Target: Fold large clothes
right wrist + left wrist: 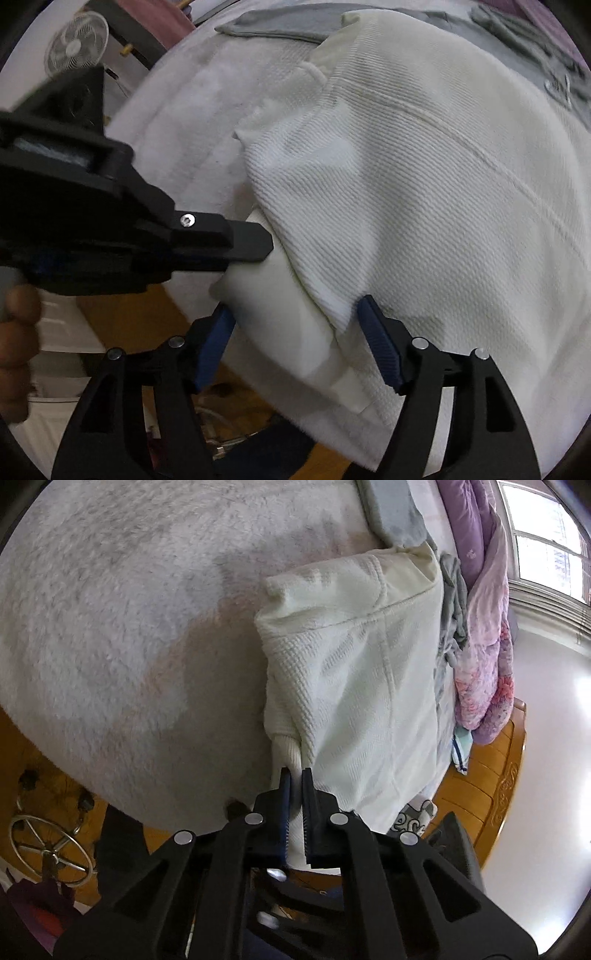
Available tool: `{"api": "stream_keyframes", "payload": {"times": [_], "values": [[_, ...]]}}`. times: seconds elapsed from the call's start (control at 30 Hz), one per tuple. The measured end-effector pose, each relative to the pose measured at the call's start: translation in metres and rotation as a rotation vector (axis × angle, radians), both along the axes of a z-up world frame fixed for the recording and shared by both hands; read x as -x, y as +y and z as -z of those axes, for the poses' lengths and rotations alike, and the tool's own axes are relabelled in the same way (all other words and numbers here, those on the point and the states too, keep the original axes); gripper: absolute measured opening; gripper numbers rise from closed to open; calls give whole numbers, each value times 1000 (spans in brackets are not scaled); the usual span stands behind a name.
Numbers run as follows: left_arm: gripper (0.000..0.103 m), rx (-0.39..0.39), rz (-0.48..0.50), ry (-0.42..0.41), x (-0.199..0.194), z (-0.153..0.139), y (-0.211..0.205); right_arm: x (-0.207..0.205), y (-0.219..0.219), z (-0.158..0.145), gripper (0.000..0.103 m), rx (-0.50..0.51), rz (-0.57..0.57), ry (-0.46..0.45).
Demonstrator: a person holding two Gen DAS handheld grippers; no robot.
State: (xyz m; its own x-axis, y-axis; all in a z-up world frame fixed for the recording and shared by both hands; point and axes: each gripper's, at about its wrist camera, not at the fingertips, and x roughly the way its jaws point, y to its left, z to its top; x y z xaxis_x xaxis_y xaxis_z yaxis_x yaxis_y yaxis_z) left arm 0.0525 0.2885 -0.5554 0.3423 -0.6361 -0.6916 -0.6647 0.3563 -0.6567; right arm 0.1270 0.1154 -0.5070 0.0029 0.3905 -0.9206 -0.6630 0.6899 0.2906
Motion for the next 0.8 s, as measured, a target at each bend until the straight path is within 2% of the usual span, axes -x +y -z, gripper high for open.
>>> {"api": "stream_keyframes", "payload": {"times": [0.03, 0.1, 0.13, 0.17, 0.2, 0.23, 0.27, 0.37, 0.4, 0.5, 0.57, 0.6, 0.63, 0.67, 0.8], "values": [[5, -4, 4, -1, -1, 0, -1, 3, 1, 1, 66, 13, 9, -18], [5, -17, 20, 1, -2, 1, 0, 3, 0, 5, 53, 45, 42, -36], [5, -16, 23, -1, -3, 1, -1, 1, -4, 6, 42, 61, 64, -38], [6, -20, 25, 2, -4, -1, -1, -3, -13, 6, 20, 74, 103, -33], [6, -32, 34, -5, -6, -5, 0, -9, -21, 6, 13, 60, 139, -1], [6, -37, 42, -20, -8, -9, 0, -19, -35, 7, 9, 7, 197, 82], [6, -51, 52, -46, -10, -18, 1, -26, -46, 6, 7, -31, 234, 132], [9, -26, 48, -142, -14, -41, 13, -34, -69, -5, 7, -121, 288, 207], [9, -38, 33, -151, -13, -47, 19, -36, -75, -8, 7, -150, 310, 227], [11, -96, -51, -139, -7, -53, 41, -47, -113, -17, 7, -282, 460, 333], [12, -185, -91, -77, -3, -51, 51, -52, -139, -24, 7, -359, 526, 372], [12, -229, -79, -40, -4, -49, 50, -54, -148, -26, 7, -381, 538, 382], [12, -306, -41, 24, -10, -45, 44, -55, -161, -30, 7, -414, 556, 391], [12, -338, -17, 41, -14, -43, 37, -56, -170, -32, 7, -437, 568, 396], [12, -360, 72, -5, -59, -40, -25, -58, -223, -46, 7, -560, 679, 421]]}}
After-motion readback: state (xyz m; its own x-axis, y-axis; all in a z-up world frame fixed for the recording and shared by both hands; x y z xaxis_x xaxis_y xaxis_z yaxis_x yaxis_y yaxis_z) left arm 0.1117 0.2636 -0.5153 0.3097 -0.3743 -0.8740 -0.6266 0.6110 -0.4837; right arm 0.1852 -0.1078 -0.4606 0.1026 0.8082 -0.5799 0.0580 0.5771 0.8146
